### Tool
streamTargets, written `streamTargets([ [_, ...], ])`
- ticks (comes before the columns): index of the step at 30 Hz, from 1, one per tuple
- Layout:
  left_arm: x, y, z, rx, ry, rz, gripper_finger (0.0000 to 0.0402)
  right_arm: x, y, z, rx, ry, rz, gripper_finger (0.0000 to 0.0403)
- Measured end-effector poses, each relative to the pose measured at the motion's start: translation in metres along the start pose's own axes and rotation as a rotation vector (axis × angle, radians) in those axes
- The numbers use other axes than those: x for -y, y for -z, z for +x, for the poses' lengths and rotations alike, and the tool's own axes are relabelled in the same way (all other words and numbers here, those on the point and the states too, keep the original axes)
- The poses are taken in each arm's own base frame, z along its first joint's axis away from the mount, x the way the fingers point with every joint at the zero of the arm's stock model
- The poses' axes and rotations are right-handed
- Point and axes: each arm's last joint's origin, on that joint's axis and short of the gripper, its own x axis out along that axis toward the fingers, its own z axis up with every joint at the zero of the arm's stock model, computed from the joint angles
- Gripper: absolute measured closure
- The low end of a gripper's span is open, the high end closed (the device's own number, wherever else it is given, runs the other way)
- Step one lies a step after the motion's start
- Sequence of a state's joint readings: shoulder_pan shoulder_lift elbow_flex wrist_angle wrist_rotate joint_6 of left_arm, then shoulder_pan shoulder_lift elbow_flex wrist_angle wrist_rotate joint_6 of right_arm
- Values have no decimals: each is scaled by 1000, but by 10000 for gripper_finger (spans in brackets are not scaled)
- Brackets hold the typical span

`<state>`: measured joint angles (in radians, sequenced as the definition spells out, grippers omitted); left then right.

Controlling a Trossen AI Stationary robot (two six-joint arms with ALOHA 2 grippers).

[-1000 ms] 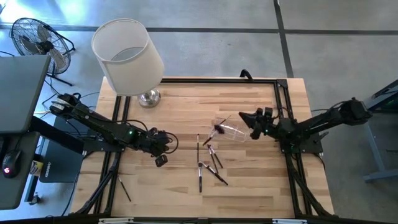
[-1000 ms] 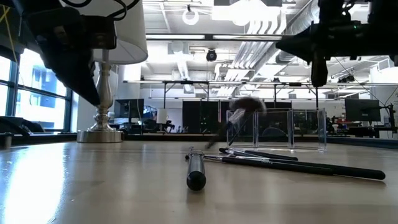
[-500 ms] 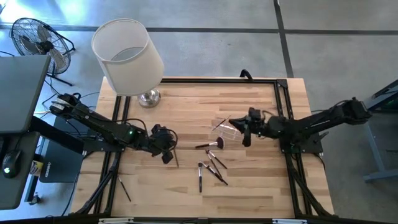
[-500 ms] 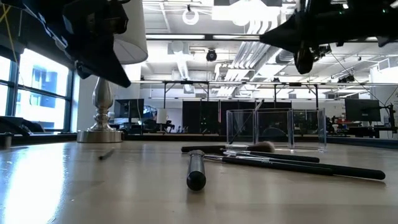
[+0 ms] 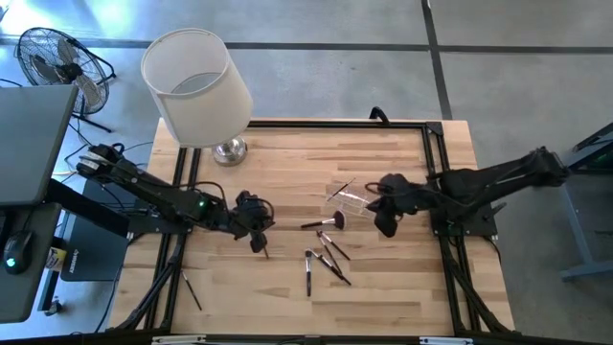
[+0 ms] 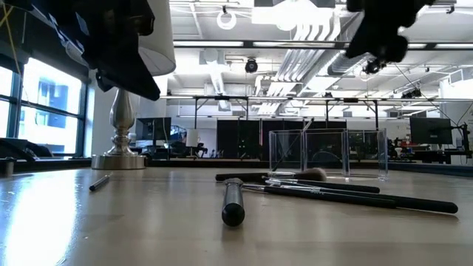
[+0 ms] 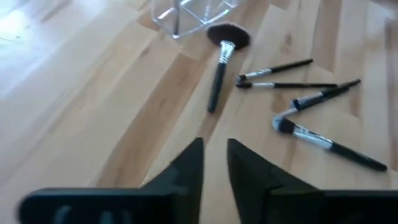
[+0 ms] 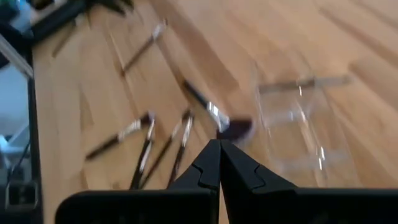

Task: Put items in baskets/containers
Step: Put the black highlighter brush into the transparent organizer

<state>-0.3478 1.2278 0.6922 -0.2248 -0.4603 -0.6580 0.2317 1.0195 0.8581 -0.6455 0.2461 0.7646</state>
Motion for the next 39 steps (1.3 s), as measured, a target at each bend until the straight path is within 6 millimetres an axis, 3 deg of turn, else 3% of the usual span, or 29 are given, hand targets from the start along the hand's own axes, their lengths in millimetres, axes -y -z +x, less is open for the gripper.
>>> streamTargets([
  [5,-3,-11,14,61,4,114,253,-3,21,-12,-130,99,106,403],
  [10,-4,-29,40,82,1,221,221,0,48,-17,-268,273,208,403],
  [18,-5,-59,101,-105,49,274,218,-10,70,-14,-328,353,219,403],
  [26,12,-85,153,-293,61,371,218,-17,79,-9,-333,375,205,403],
  [34,20,-80,183,-419,75,420,218,-20,81,-10,-329,352,205,402],
  [39,17,-75,183,-460,20,418,226,-22,81,-9,-315,339,211,402],
])
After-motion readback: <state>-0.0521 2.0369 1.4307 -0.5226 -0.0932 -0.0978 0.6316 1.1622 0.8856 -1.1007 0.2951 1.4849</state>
